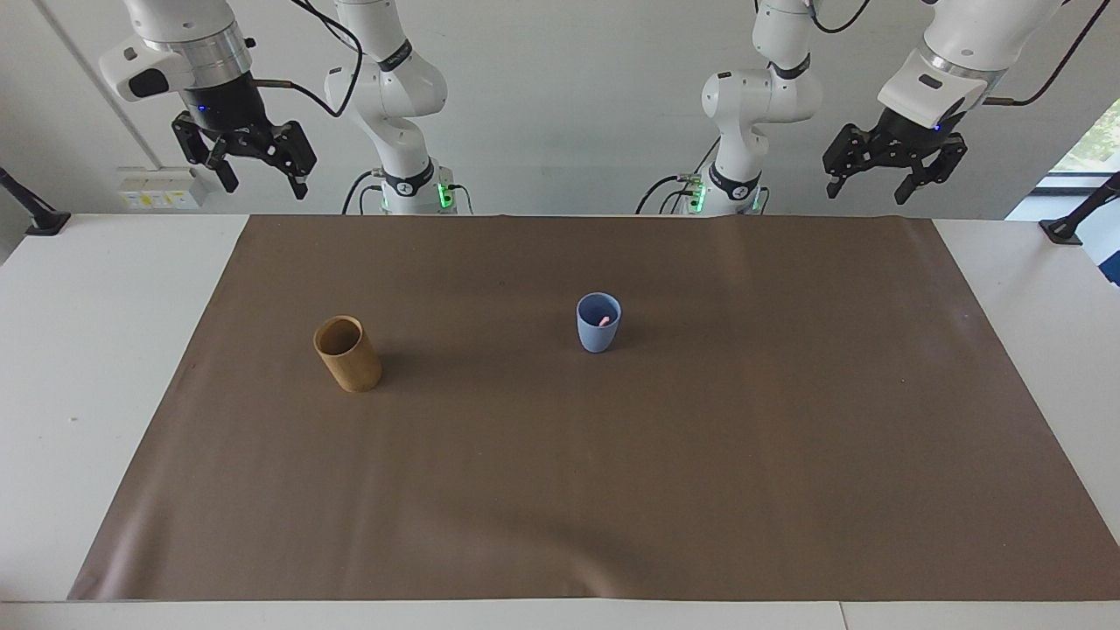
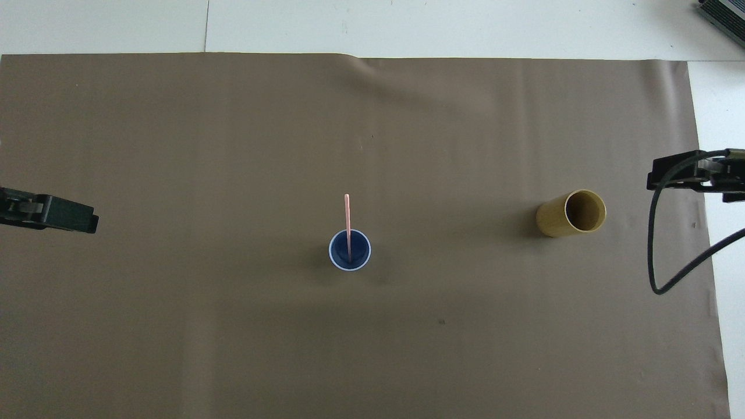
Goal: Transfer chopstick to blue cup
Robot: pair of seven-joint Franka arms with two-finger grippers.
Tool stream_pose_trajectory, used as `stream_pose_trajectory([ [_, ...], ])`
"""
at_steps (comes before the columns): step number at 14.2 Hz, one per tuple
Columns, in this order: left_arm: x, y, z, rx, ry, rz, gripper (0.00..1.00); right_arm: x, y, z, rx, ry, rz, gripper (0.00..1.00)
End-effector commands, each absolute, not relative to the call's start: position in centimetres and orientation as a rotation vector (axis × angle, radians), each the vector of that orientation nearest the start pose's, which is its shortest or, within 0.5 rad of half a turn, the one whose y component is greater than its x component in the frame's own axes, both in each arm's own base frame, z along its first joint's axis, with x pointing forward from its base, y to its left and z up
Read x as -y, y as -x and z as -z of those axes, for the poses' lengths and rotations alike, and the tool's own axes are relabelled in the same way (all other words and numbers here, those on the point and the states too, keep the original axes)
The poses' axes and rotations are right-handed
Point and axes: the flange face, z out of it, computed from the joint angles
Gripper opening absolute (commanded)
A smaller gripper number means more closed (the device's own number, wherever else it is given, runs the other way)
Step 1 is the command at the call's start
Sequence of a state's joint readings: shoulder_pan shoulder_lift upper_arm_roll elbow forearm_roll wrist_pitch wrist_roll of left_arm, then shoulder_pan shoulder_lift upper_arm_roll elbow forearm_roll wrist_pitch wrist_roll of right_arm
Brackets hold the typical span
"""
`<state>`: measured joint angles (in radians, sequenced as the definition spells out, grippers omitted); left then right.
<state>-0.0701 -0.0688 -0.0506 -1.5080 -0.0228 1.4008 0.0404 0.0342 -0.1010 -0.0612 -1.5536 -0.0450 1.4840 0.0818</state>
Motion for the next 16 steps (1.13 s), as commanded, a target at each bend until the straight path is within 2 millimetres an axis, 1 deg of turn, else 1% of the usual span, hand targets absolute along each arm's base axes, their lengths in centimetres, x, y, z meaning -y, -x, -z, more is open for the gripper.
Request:
stream_pose_trajectory([
  [1,6.30,-50.83,-67.81,-0.252,3.148,-0.050,1.00,2.72,-50.28,-66.60,-0.149,3.151,0.021,1.00],
  [5,6.48,-50.79,-67.67,-0.264,3.149,-0.047,1.00,2.66,-50.30,-66.12,-0.137,3.154,0.007,1.00],
  [8,6.48,-50.79,-67.60,-0.267,3.148,-0.050,1.00,2.27,-50.27,-66.19,-0.125,3.154,0.009,1.00],
  [16,6.48,-50.80,-67.46,-0.266,3.148,-0.055,1.00,2.17,-50.16,-65.95,-0.127,3.152,0.005,1.00],
])
